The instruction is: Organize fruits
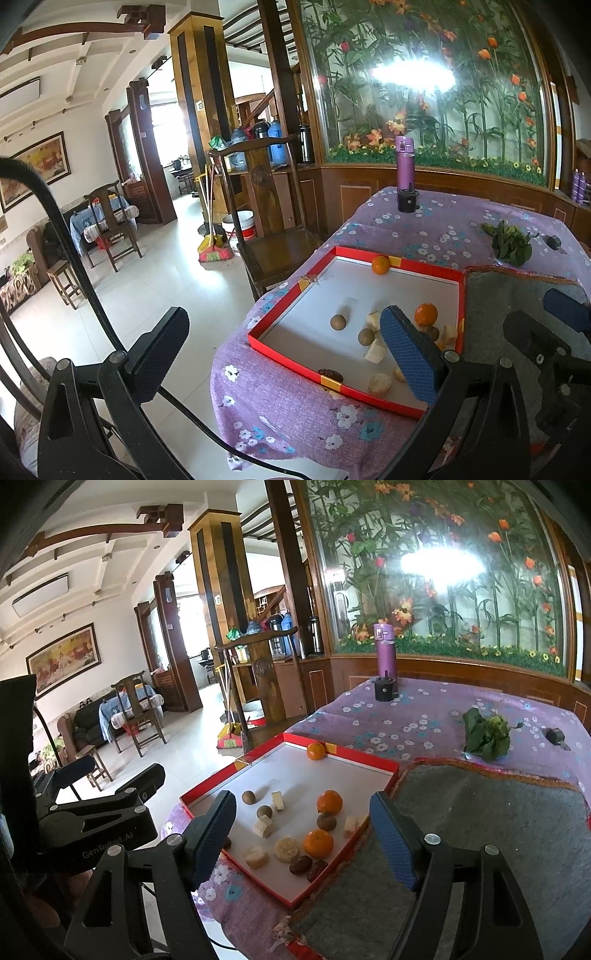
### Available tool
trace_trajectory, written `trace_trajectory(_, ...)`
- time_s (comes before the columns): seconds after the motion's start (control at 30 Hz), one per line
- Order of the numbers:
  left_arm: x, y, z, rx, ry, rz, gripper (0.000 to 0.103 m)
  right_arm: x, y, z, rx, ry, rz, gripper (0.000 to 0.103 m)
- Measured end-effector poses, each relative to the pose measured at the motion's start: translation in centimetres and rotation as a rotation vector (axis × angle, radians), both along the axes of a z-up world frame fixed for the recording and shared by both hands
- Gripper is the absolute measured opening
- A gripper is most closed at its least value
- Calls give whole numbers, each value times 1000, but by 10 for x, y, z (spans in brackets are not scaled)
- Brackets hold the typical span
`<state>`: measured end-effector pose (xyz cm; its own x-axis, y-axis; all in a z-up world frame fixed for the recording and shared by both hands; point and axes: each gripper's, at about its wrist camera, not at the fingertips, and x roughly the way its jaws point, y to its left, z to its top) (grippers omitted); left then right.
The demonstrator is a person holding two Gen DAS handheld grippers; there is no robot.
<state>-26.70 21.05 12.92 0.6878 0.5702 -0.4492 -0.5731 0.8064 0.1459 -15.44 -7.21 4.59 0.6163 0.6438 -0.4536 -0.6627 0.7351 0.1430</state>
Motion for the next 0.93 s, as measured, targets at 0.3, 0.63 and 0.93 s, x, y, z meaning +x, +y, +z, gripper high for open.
trace_trajectory(0.3, 5, 1, -6, -11, 13, -8, 103, 4, 5, -4, -5, 9, 2, 77)
trace_trajectory(0.63, 10, 4, -8, -28, 20, -24, 103, 8, 11, -10, -21, 12, 7, 77)
trace_trajectory(0.93, 25, -3, -9, -46, 26, -88, 103, 17, 11, -15, -23, 35, 3, 77)
